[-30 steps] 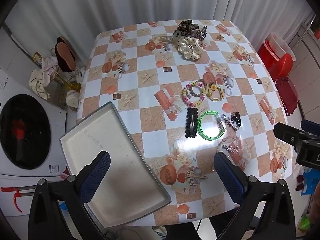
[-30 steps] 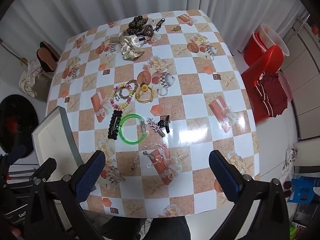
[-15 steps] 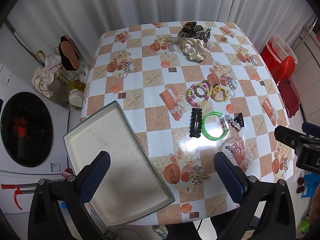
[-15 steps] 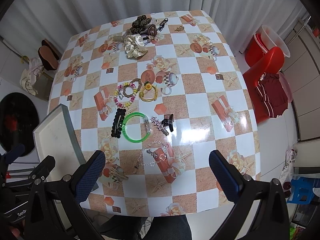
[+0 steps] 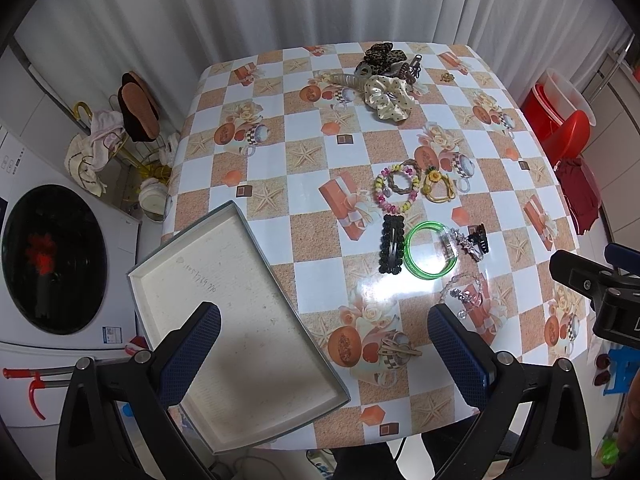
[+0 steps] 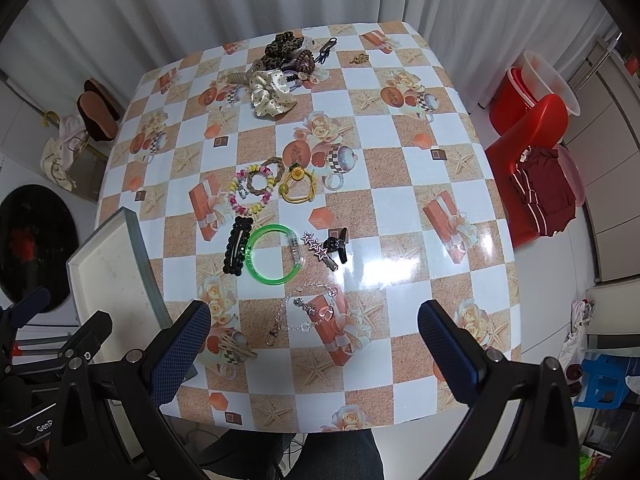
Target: Organize jewelry
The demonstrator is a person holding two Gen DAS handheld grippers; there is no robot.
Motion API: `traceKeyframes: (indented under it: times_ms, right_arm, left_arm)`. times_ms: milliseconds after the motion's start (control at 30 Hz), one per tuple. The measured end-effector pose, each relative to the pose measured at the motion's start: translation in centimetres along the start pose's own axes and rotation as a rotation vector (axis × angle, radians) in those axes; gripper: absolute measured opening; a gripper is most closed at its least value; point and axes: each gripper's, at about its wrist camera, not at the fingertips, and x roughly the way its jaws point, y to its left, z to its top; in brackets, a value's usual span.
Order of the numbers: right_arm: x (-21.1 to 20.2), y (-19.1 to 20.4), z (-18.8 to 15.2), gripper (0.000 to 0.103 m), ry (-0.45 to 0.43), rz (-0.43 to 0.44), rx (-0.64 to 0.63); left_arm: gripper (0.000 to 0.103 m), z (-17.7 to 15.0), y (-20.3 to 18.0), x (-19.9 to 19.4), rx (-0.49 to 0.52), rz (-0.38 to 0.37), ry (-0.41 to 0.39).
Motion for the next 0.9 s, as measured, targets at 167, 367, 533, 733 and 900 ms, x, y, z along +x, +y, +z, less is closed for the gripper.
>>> traceKeyframes:
  times_ms: [167,367,533,733,900]
  right_arm:
    - [-0.10,0.07,-0.07,0.103,0.000,0.000,-0.001]
    - [-0.07,0.16,-0.05,0.103,-0.001,0.000,-0.001]
    - [0.01,0.25,-0.03,0.103,0.000,0.000,0.000]
    - [0.17,0.28,0.01,0.103,-0.001,-0.001,0.001]
    - [0.20,0.30,-0.02,0.103,-0.001,-0.002,0.001]
  left_arm:
    - [0.103,-0.04,-0.03,0.02,-0.001,0.000,0.000]
    - [0.103,-0.12,0.13,-0.01,-0.001,0.001,0.000]
    - [0.103,-0.20,0.32,-0.04,-0.001,0.001,0.001]
    - [0.103,-0.26,0.32,-0.02,0.000,0.001,0.001]
    - [0.103,-0.35,0.41,-0.04,-0.001,0.001,0.001]
